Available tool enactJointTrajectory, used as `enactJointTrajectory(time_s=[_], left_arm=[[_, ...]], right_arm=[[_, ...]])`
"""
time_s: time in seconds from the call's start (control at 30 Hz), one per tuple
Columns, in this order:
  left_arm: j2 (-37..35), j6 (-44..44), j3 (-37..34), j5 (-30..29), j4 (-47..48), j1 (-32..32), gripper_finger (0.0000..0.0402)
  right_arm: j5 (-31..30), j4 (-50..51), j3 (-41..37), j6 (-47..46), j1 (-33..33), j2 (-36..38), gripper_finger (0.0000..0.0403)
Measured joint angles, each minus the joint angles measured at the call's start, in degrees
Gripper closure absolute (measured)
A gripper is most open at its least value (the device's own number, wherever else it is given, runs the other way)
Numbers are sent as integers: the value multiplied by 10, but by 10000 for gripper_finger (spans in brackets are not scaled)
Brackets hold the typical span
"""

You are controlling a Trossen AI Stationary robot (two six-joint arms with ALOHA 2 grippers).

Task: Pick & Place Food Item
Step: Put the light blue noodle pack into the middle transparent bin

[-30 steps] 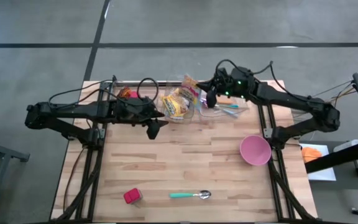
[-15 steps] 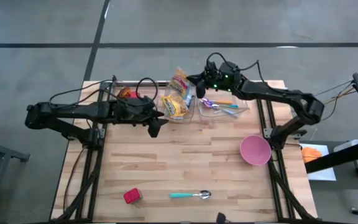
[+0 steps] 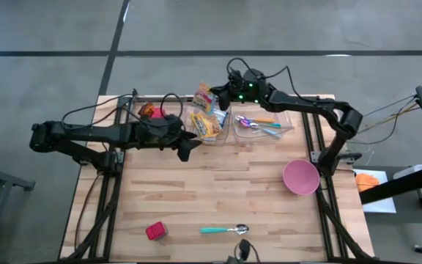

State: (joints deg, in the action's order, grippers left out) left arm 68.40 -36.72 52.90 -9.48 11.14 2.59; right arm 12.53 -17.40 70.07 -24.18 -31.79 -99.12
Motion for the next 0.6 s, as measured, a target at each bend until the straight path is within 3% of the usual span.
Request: enactJointTrajectory(time_s=[0.17, 0.6], left_arm=[[-3, 50, 15, 21, -31, -1, 178], [-44, 237, 21, 25, -58, -8, 178]], right_arm=[[2, 11, 9, -41, 0, -37, 395], [8, -30, -81, -94, -10, -36, 395]])
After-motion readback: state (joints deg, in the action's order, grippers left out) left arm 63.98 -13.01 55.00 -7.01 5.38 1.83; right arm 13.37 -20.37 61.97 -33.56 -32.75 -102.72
